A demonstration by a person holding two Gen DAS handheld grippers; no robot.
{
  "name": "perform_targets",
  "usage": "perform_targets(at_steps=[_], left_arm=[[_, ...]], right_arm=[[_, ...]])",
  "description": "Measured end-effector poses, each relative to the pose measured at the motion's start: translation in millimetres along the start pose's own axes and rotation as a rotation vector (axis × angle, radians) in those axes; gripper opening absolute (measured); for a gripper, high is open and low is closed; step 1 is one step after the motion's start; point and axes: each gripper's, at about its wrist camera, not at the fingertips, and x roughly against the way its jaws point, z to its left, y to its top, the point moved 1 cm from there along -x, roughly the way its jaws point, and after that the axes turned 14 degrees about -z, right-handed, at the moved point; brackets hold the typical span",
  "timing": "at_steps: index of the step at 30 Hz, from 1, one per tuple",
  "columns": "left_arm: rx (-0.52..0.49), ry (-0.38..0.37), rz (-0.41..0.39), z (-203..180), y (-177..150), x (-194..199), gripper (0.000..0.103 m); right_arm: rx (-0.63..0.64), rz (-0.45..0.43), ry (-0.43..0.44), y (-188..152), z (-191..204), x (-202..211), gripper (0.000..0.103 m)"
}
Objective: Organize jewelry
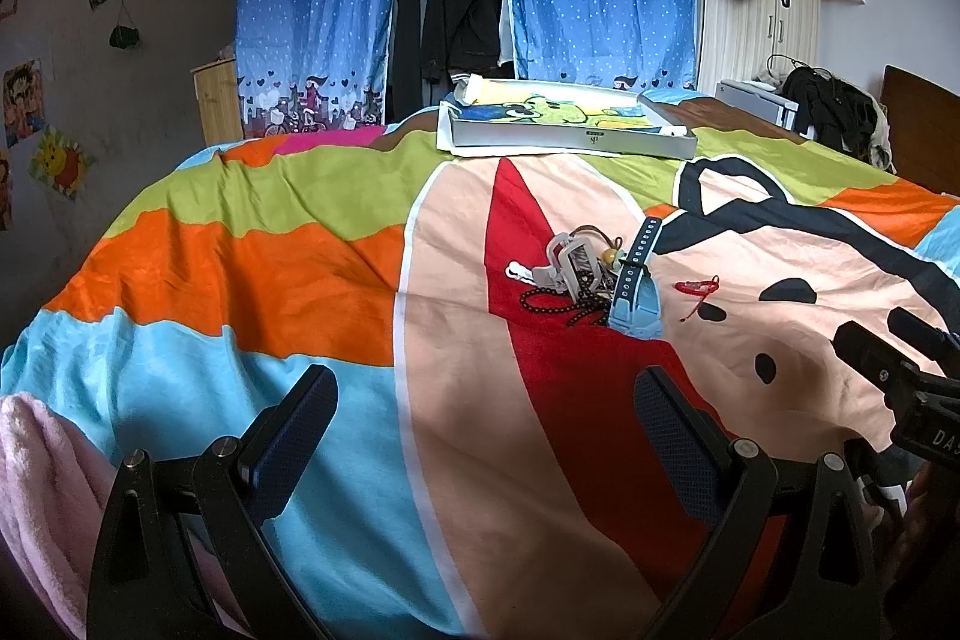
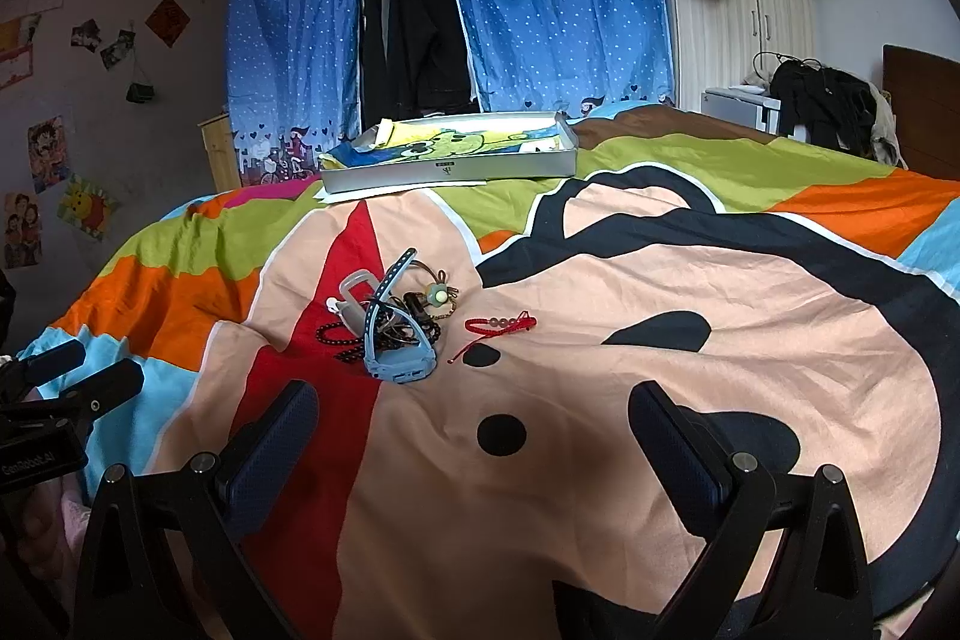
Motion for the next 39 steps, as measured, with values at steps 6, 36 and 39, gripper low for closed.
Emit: perform_targets(at_steps=[6, 36, 39], left_arm=[[0.008, 0.008, 0.038, -4, -8, -10, 0.097], [-0.049, -0.525, 0.275, -43, 14, -185, 0.039], [-0.067, -0.573, 0.293, -50, 13, -195, 0.033]], right_arm=[[0.015, -0.011, -0.024, -4, -1, 1, 0.103], [-0.07, 0.462, 0.201, -8, -71, -176, 0.088], [-0.063, 0.481, 0.23, -13, -71, -192, 0.083]])
